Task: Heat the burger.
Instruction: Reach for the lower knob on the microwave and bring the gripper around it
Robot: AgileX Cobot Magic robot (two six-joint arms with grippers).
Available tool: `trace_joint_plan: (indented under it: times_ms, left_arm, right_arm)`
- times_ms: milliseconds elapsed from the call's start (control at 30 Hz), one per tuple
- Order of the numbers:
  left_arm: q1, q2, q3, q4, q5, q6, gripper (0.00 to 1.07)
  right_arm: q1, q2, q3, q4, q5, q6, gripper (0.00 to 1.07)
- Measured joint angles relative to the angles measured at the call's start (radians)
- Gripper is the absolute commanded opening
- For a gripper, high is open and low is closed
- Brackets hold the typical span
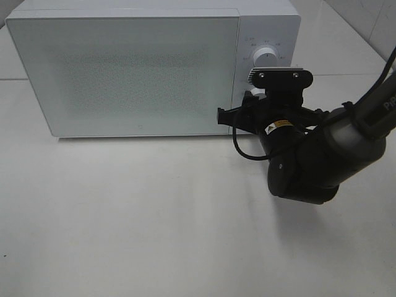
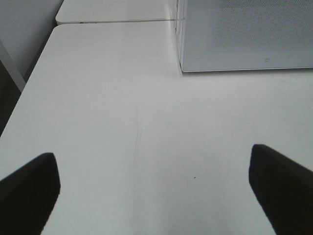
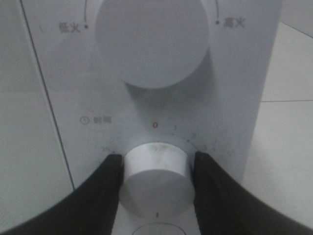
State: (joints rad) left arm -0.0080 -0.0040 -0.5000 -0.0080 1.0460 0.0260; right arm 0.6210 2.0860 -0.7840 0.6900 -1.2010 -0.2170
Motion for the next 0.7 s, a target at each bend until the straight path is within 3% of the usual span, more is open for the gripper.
trace_joint_plan:
  times_ms: [400, 700]
  left_arm:
    - [0.0, 0.0, 0.0, 0.0, 0.0, 0.0, 1.01]
    - [0.0, 0.0, 0.0, 0.0, 0.0, 0.0, 1.01]
  right_arm:
    - [0.0, 0.0, 0.0, 0.0, 0.0, 0.017, 0.0]
    - [-0.002, 0.0, 0.0, -0.013, -0.002, 0.314, 0.0]
